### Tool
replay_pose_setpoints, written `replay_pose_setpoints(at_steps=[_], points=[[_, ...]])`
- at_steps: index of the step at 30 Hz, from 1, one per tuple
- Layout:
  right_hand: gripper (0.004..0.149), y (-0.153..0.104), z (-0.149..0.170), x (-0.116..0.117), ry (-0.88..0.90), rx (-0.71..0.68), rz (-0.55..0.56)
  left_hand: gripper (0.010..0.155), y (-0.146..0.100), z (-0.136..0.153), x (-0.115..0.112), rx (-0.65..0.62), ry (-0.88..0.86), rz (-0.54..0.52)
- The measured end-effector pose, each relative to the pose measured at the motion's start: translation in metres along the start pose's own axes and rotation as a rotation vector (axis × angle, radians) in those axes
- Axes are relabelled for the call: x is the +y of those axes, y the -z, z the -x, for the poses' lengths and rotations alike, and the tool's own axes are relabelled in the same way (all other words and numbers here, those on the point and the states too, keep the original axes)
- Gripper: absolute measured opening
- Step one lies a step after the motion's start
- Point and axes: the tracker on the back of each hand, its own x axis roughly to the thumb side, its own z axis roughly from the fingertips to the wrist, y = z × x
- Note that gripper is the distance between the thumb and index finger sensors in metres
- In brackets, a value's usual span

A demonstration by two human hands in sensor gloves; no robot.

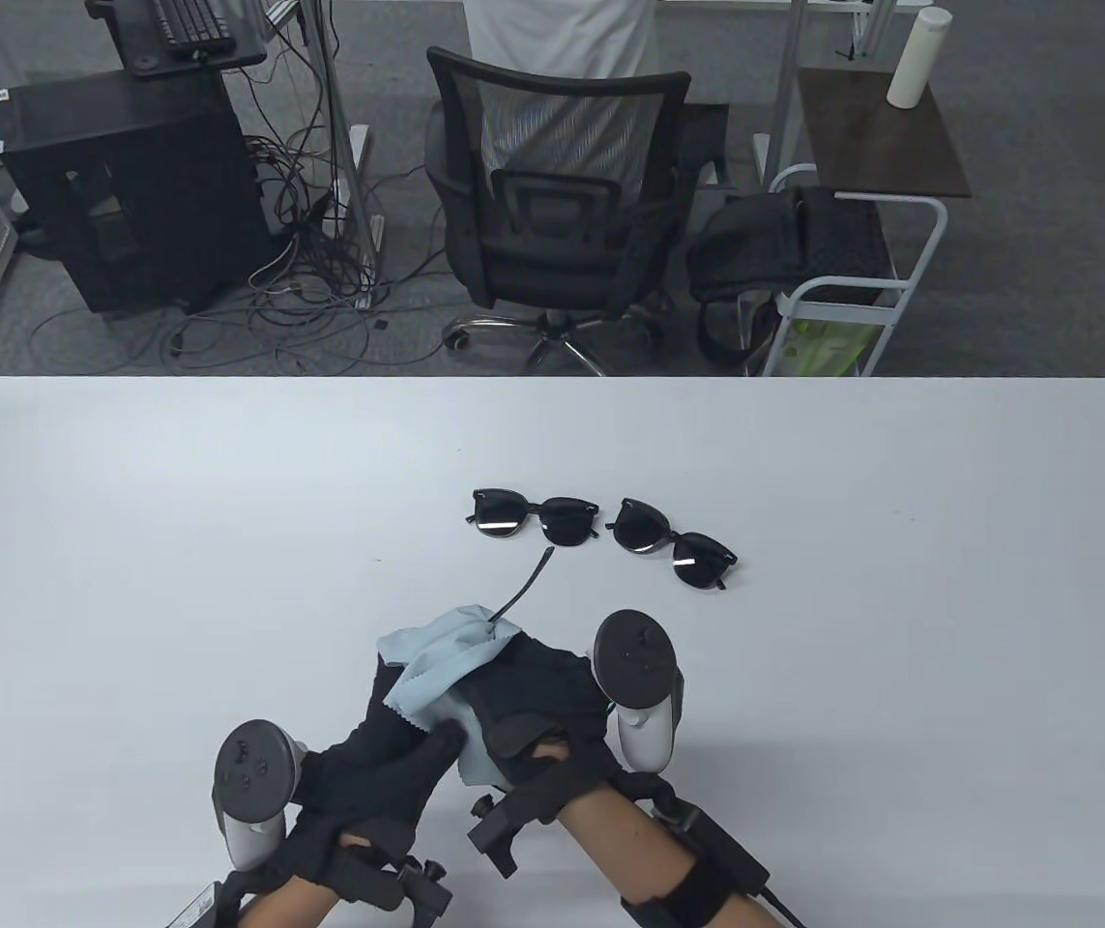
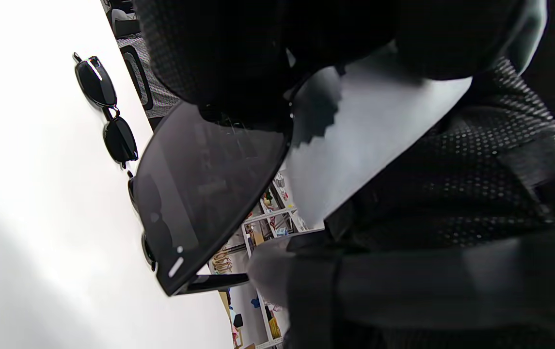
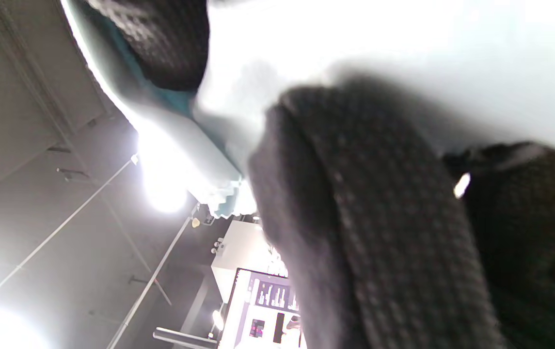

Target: Dust sunglasses

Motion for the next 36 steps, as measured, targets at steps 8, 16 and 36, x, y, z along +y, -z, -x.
replay_pose_setpoints(at_steps=[8,16,36], points=[[0.042,0.007,-0.007,-0.049,0.243,0.021,0.101,0.091,0.000,0.001,-0.003,-0.008,0.021,0.035],[0.045,0.005,-0.004,-0.031,0.118,0.023,0.068,0.092,-0.001,0.002,-0.002,0.010,0.013,0.020],[0.047,-0.013,-0.035,-0.021,-0.175,-0.061,0.171,0.093,0.002,0.007,0.022,0.039,-0.035,-0.107]])
